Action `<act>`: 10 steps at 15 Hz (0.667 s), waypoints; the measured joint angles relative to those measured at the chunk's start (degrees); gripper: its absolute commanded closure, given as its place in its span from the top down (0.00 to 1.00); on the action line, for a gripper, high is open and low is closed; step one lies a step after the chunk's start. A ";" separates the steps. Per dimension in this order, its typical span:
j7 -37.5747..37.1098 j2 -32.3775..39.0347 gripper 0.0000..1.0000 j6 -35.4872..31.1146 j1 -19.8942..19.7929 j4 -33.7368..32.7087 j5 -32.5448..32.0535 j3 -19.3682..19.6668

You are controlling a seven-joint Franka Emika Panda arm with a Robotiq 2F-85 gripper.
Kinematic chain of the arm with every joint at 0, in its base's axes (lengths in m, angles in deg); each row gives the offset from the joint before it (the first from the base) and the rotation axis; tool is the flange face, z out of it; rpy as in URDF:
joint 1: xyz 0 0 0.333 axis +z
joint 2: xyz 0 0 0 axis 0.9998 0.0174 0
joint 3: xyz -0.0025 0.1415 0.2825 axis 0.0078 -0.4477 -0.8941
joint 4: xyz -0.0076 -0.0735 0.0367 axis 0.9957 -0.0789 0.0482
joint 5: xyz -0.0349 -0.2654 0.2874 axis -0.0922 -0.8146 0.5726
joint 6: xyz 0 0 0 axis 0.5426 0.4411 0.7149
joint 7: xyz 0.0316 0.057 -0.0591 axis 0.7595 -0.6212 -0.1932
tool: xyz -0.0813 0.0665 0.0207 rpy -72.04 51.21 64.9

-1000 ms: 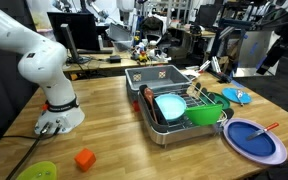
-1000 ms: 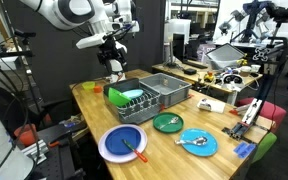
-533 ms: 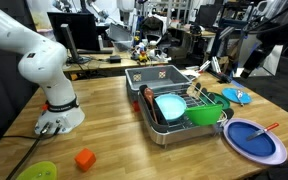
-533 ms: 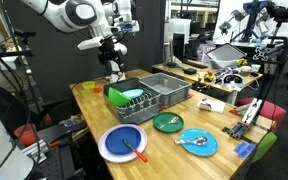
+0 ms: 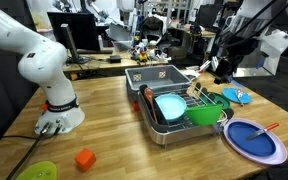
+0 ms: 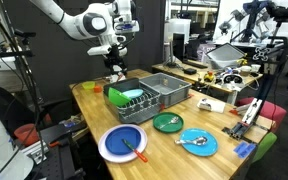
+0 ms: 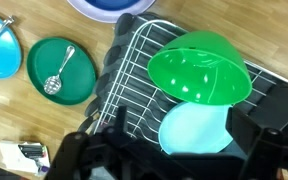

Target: Pick up the light blue plate from the dish rack and put it on the table

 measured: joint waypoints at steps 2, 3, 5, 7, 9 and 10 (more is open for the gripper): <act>0.00 0.20 1.00 0.00 0.00 -0.35 -0.03 0.00; 0.00 0.12 1.00 0.00 0.00 -0.36 -0.03 0.00; 0.00 0.08 1.00 0.00 0.00 -0.36 -0.03 0.00; 0.00 0.08 1.00 0.00 0.00 -0.36 -0.03 0.00; 0.00 0.09 1.00 0.01 0.07 -0.36 0.04 0.00; -0.10 0.14 1.00 0.01 0.15 -0.41 0.18 0.00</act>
